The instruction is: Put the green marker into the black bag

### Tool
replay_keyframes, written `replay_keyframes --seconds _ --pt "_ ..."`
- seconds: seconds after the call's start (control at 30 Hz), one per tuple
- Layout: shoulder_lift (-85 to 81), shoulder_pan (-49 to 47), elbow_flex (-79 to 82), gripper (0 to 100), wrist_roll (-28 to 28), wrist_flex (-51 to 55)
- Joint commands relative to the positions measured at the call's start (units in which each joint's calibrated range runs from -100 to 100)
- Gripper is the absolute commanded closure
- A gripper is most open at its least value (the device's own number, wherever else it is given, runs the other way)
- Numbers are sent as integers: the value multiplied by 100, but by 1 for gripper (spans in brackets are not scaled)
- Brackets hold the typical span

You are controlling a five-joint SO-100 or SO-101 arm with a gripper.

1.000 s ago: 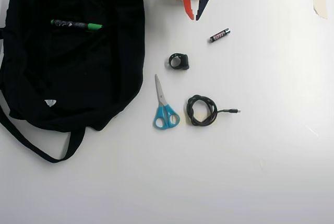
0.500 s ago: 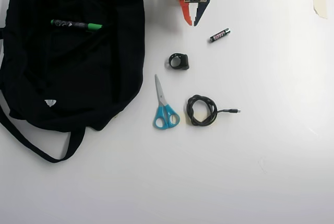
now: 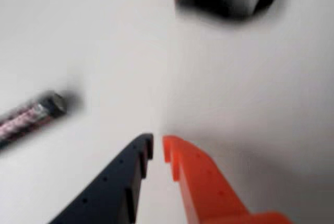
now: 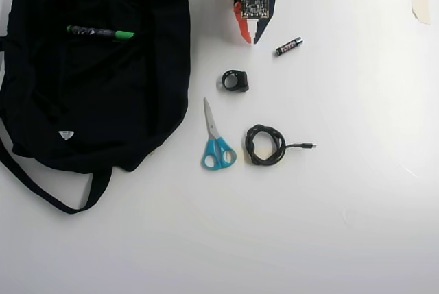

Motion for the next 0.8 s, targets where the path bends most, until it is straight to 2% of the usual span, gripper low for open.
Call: replay_keyframes --seconds 0.0,0.77 --pt "-50 -4 219 98 20 -8" --pt "-33 26 219 98 20 -8"
